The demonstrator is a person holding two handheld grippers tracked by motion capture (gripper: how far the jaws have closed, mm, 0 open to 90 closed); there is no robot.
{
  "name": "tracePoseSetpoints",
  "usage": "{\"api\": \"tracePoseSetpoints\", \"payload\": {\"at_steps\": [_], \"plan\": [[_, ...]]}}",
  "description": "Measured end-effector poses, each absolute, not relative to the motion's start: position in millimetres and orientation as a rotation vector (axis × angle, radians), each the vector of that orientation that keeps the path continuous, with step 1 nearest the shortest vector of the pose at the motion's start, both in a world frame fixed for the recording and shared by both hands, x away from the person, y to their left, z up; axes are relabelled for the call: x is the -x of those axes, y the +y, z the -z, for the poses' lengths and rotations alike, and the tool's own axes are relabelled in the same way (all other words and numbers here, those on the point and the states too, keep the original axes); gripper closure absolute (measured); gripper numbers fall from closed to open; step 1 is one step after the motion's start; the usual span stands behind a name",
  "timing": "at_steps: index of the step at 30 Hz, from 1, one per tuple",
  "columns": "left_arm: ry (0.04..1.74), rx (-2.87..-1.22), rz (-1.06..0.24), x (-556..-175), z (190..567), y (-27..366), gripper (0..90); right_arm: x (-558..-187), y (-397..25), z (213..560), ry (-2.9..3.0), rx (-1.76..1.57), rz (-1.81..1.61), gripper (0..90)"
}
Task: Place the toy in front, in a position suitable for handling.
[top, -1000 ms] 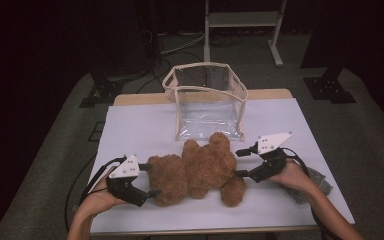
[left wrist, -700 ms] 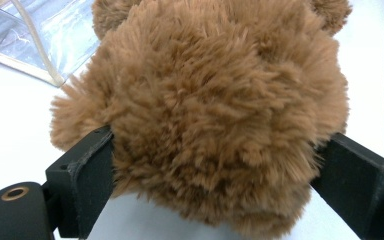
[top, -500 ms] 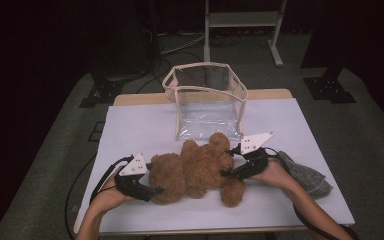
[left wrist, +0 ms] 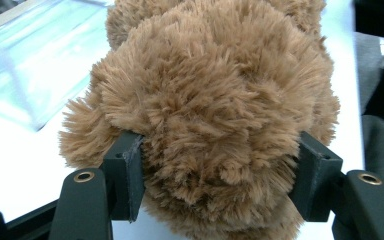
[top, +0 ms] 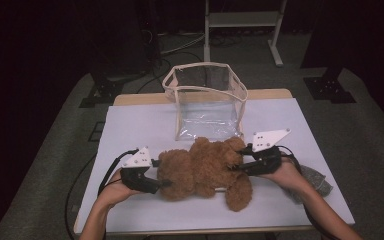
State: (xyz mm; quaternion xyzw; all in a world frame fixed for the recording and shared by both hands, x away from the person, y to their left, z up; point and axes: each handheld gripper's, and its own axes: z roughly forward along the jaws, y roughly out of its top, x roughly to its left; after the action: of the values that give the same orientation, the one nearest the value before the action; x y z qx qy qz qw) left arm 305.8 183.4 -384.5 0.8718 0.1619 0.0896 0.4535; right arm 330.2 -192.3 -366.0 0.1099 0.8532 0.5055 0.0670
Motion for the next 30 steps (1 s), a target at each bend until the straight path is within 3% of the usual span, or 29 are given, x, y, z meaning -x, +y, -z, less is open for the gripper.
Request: {"api": "tracePoseSetpoints", "payload": {"at_steps": [9,17,24,30], "plan": [[0.311,-2.176,-0.142,-307,376,153,34.7,-300,-229,351,2.604,-0.402,-1.479,59.6],[0.327,-2.215,-0.119,-313,389,147,29.5,-305,-242,379,2.605,-0.506,-1.531,58.4],[0.297,-2.202,-0.150,-309,387,151,23.5,-307,-245,371,2.607,-0.463,-1.473,48.5],[0.301,-2.176,-0.181,-306,381,157,20.2,-311,-252,353,2.611,-0.416,-1.486,45.5]]}}
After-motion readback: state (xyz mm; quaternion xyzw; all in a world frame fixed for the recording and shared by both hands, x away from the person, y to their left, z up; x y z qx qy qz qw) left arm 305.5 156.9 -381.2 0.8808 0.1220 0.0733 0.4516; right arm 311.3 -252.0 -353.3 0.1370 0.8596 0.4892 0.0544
